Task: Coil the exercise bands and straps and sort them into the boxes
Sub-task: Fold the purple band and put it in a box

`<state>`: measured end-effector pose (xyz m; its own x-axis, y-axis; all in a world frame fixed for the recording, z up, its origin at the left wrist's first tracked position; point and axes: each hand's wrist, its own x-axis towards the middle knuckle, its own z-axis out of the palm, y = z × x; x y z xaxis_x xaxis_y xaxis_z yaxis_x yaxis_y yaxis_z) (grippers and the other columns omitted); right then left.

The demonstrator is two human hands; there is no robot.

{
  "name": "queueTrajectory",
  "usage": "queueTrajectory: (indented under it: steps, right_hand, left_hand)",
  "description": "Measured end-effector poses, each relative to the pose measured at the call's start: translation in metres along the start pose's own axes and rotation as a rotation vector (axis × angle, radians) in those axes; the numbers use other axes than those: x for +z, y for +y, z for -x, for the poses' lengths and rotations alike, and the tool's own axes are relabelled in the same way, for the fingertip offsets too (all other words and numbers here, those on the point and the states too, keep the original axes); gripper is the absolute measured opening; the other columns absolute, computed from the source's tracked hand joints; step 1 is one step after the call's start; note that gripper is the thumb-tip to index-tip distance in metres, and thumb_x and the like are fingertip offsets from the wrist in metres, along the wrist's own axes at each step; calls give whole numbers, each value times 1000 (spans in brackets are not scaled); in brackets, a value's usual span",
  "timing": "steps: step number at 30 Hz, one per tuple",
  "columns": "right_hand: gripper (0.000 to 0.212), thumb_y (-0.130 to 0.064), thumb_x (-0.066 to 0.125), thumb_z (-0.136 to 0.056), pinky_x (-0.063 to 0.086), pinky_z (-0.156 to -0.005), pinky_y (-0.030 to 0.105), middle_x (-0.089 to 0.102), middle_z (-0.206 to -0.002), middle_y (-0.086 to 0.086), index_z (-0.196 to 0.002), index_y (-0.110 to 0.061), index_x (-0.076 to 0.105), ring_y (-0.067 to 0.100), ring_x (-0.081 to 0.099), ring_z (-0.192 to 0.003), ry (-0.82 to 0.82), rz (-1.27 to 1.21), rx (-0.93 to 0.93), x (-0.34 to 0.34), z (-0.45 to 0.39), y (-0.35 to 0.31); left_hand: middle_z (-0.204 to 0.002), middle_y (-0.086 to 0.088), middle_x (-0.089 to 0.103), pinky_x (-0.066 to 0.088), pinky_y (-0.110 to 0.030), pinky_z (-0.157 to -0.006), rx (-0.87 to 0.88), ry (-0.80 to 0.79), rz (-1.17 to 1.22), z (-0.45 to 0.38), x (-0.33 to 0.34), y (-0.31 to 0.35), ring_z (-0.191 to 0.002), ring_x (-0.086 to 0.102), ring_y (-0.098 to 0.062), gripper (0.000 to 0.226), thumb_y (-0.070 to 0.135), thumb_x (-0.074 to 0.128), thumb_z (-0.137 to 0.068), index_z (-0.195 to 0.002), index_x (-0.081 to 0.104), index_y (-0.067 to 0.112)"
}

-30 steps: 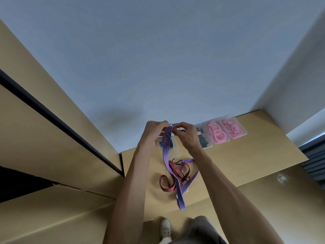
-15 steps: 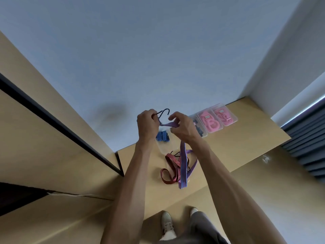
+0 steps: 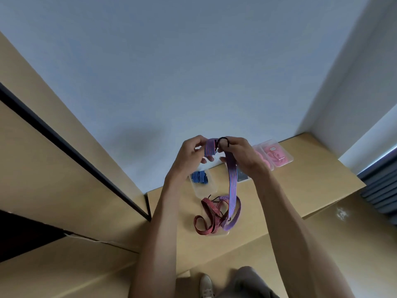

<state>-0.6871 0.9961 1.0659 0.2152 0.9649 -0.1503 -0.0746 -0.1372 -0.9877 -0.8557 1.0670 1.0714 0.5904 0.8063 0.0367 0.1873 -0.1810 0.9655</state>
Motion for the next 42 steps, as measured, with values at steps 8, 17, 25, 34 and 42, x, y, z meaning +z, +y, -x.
queueTrajectory:
  steps: [8,17,25,34,42]
  right_hand:
    - [23,-14,42,-100,27,-43,22,44,-60,3,-86,-14,60,12,33,-47,128,28,37,-2,-11,4]
    - [29,-24,61,-93,36,-58,30,48,-61,1,-78,1,65,16,40,-56,-40,443,-6,5,-9,14]
    - [19,-8,49,-95,42,-56,28,70,-75,14,-95,2,65,20,55,-61,-29,313,97,7,-27,6]
    - [20,-7,50,-91,52,-81,41,71,-80,9,-85,-3,70,20,60,-79,-40,500,129,18,-47,13]
    - [30,-35,63,-92,47,-58,26,69,-65,1,-74,-10,66,10,62,-60,171,461,122,33,-52,28]
  left_hand:
    - [-93,-11,68,55,-24,-65,-60,374,33,-6,36,-4,-65,71,-16,12,7,49,-101,-95,60,6]
    - [-95,-13,65,54,-39,-69,-103,679,-247,-19,38,-1,-85,64,-34,8,3,48,-96,-90,53,6]
    - [-67,0,65,44,-16,-56,-262,660,13,-24,34,-17,-59,59,-7,20,13,66,-84,-67,56,11]
    - [-60,7,60,32,-9,-50,-253,684,-106,-28,19,-34,-50,47,-5,14,7,77,-74,-69,65,9]
    - [-77,-6,71,54,-18,-57,-223,531,-95,-25,17,-41,-61,71,-18,12,11,74,-88,-87,64,7]
